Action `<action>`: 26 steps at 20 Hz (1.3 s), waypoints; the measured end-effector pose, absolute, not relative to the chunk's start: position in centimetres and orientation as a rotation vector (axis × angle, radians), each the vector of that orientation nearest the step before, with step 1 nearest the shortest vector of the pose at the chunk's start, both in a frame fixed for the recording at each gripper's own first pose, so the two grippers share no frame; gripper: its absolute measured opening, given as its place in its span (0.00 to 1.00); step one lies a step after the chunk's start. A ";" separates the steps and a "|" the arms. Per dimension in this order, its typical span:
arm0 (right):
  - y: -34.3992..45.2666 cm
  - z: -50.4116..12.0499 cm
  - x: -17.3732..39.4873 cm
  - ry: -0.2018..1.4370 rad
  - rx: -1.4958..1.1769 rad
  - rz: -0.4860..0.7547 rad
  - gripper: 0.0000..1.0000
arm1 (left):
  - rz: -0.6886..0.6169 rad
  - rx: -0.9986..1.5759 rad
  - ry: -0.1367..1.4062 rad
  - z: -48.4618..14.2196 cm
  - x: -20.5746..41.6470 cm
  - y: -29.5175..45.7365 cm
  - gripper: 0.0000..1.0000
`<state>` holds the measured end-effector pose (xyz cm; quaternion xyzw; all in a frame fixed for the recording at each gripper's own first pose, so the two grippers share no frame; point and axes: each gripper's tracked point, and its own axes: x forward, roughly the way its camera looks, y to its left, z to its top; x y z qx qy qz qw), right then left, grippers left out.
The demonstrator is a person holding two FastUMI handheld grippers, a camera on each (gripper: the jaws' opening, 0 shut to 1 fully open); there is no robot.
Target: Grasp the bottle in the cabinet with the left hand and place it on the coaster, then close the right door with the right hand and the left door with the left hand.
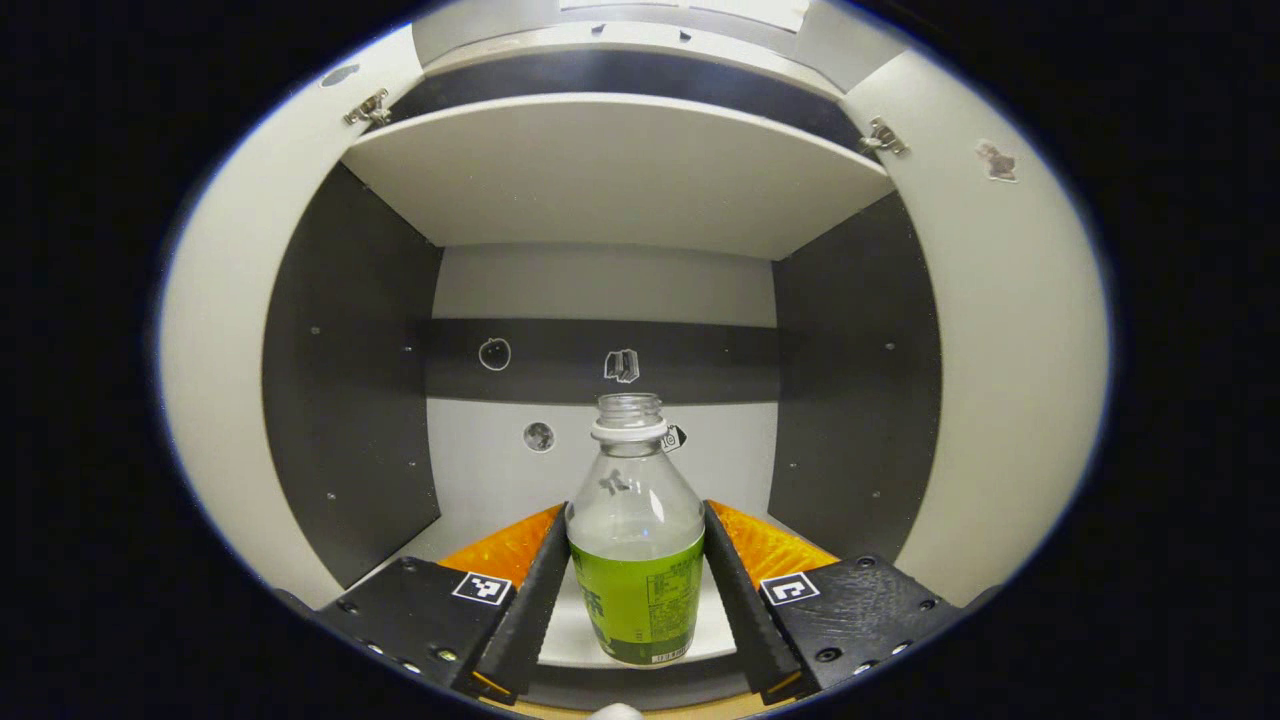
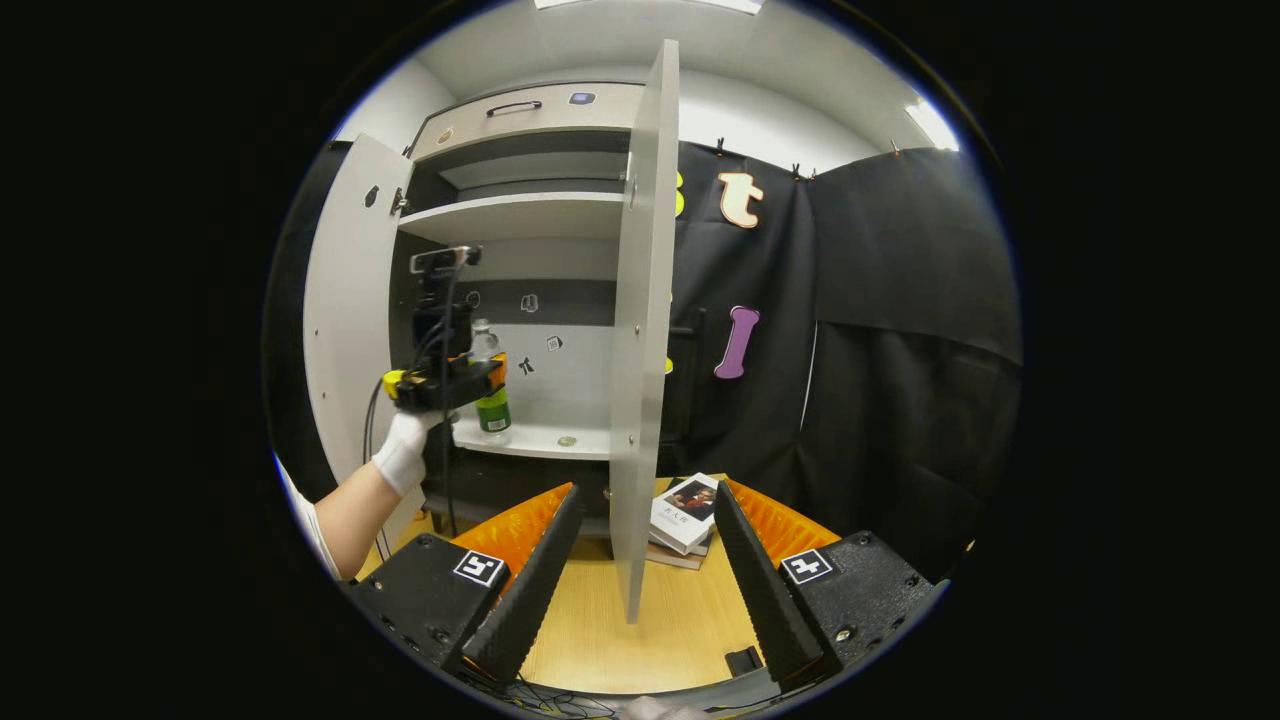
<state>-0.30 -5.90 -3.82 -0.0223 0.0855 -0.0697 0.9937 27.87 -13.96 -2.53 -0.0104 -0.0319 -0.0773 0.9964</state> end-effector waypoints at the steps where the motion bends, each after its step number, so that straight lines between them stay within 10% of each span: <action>1: -5.8 -4.3 -0.3 0.179 -0.036 -0.134 0.83 | -0.163 -0.018 -0.071 -2.9 26.1 -13.9 0.75; 26: -4.0 -10.8 -2.0 0.335 -0.009 -0.080 0.83 | -0.516 0.017 0.021 -30.5 3.4 -17.5 0.75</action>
